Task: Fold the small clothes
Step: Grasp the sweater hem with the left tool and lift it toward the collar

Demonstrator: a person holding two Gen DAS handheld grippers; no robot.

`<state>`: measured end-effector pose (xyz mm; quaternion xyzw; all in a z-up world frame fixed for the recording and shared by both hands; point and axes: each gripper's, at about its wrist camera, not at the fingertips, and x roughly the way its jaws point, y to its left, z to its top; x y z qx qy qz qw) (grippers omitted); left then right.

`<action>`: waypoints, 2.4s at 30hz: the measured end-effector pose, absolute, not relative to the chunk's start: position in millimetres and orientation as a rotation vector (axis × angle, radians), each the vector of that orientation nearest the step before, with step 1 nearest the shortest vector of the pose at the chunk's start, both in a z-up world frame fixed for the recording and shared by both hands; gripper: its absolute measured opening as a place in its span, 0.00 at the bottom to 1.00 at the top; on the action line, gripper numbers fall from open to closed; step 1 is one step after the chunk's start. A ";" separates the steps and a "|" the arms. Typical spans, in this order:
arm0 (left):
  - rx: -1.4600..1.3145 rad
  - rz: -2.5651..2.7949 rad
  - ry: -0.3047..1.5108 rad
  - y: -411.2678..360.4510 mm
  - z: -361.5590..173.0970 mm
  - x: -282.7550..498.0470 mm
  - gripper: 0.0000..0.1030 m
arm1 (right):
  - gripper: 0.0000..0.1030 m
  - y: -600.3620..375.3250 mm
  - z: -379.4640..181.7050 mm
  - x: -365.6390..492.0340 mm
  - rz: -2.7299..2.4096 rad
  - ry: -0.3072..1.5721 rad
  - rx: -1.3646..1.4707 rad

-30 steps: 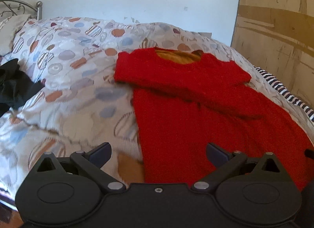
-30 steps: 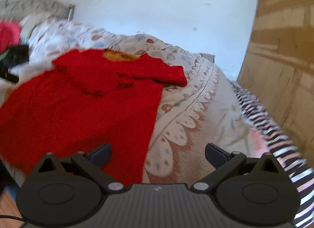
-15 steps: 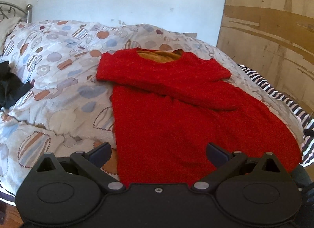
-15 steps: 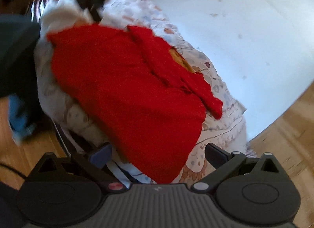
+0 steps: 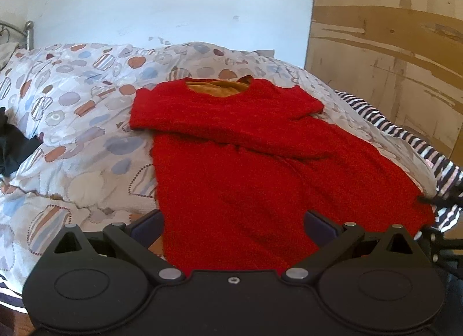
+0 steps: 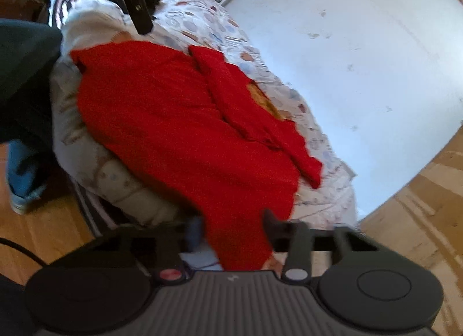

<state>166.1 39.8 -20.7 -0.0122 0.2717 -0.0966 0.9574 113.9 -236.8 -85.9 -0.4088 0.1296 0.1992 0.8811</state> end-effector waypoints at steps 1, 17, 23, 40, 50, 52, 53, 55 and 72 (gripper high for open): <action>-0.023 -0.208 0.547 38.1 -20.8 164.6 0.99 | 0.16 -236.7 -84.5 114.3 0.426 0.275 -0.839; 0.188 -0.533 0.524 -49.9 -49.2 134.7 0.99 | 0.05 -241.8 27.9 193.4 0.586 0.261 -0.374; 0.284 -0.363 0.539 -58.9 -63.9 148.5 0.96 | 0.05 -250.3 43.1 209.1 0.598 0.266 -0.263; 0.453 -0.050 0.466 6.3 -49.0 143.5 0.29 | 0.05 -273.8 40.7 224.5 0.529 0.273 -0.134; 0.479 -0.025 0.459 14.4 -48.5 158.0 0.25 | 0.05 -286.4 34.2 210.8 0.492 0.290 -0.128; 0.487 -0.024 0.469 15.5 -50.5 158.2 0.25 | 0.05 -286.6 34.2 210.9 0.491 0.289 -0.131; 0.489 -0.025 0.476 16.4 -51.6 157.9 0.25 | 0.05 -286.8 34.1 211.0 0.491 0.288 -0.130; 0.482 -0.032 0.496 17.8 -53.8 156.6 0.25 | 0.05 -287.8 34.1 211.5 0.490 0.281 -0.124; 0.468 -0.003 0.527 19.2 -62.8 142.6 0.07 | 0.05 -291.1 23.5 193.4 0.496 0.297 -0.179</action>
